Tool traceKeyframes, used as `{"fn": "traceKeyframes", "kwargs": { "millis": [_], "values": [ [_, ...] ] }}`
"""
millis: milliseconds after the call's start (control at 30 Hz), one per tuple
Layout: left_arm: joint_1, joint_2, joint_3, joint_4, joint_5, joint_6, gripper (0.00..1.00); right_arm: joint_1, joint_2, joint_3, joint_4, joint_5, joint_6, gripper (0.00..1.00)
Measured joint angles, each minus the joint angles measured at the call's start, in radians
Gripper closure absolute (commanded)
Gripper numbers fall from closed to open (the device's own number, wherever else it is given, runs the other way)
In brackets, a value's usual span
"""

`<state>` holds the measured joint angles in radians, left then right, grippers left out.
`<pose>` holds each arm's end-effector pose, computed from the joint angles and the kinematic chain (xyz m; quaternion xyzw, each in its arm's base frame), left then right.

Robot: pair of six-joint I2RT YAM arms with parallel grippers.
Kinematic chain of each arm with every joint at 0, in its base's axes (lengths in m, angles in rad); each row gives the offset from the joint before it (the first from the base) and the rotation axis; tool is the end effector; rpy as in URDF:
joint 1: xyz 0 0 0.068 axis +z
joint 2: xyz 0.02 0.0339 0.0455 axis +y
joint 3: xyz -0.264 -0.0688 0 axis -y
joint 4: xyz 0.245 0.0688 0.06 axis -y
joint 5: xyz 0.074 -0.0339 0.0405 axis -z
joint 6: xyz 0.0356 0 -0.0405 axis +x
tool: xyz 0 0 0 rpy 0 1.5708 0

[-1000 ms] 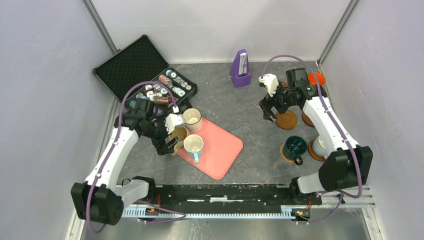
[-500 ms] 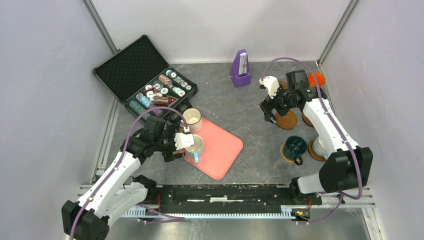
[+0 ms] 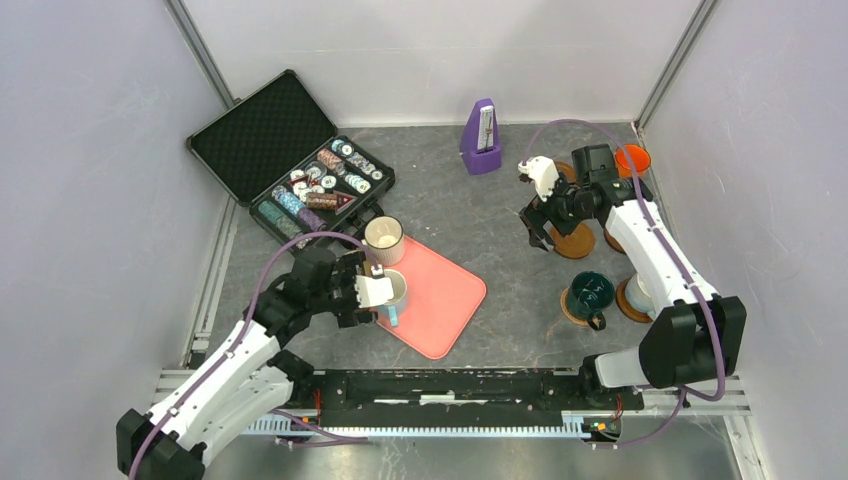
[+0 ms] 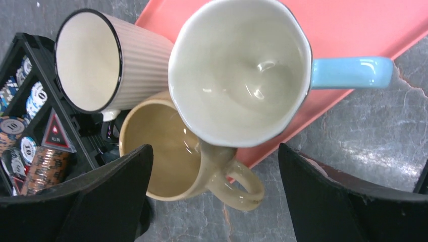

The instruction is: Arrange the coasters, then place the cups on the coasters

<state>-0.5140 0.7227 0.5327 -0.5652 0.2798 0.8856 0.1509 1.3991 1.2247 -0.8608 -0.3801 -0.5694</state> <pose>0.1281 -0.0836 0.2266 0.6278 0.6598 -0.0533 0.4096 0.2760 0.0553 0.2981 -0.3805 0.8686 0.1242 0.2920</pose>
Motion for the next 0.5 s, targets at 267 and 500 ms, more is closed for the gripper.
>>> {"fn": "traceKeyframes", "kwargs": {
  "millis": [267,500],
  "values": [
    [-0.064,0.006,-0.032,0.076,-0.040,-0.022,0.00,0.000,-0.023,-0.021,0.001,0.001,0.000,0.02],
    [-0.093,0.031,-0.053,0.120,-0.064,-0.032,0.00,0.000,-0.034,-0.025,0.001,0.011,0.000,0.02]
  ]
}}
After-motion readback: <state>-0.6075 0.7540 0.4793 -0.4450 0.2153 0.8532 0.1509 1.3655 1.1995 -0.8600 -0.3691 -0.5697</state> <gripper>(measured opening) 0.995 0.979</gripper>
